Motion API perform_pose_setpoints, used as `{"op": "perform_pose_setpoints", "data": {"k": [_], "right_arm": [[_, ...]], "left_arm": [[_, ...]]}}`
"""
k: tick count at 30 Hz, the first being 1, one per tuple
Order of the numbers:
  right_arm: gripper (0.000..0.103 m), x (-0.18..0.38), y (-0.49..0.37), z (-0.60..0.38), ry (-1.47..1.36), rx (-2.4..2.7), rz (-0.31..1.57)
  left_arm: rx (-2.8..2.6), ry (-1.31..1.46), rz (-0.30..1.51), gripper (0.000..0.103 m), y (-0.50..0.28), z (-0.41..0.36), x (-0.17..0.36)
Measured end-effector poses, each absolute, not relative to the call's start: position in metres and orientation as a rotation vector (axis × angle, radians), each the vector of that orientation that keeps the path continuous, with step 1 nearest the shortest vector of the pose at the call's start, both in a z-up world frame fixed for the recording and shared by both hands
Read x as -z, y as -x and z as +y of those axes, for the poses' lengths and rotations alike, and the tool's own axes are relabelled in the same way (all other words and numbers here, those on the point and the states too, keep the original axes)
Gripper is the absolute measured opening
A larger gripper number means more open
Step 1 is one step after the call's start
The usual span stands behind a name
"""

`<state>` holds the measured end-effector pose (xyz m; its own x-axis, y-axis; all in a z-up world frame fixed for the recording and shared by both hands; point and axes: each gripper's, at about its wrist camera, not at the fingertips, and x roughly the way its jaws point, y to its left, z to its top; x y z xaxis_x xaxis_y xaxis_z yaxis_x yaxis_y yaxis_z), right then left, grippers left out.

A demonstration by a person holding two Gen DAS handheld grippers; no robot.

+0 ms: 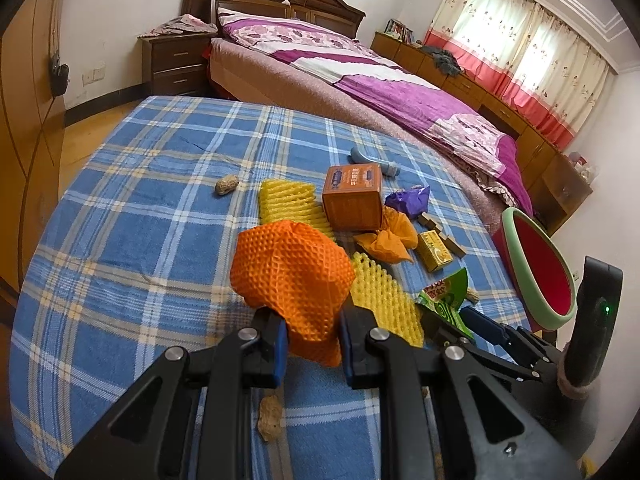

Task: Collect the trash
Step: 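Grasp the orange mesh net with the left gripper while the right gripper grasps the green mosquito-coil box, then carry the orange net with the left gripper while the right gripper carries the green box over the bin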

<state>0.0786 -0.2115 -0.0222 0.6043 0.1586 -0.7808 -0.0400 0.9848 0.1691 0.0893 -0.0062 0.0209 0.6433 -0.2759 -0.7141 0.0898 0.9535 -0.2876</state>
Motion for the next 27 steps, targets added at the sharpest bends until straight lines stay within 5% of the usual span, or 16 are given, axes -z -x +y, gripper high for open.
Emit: {"op": "perform_pose_setpoints", "data": {"k": [27], "right_arm": [[0.052,-0.031,-0.027,-0.268,-0.249,-0.093,0.749]], "left_arm": [[0.250,0.195,0.809,0.020,-0.076,-0.029,-0.046]]}}
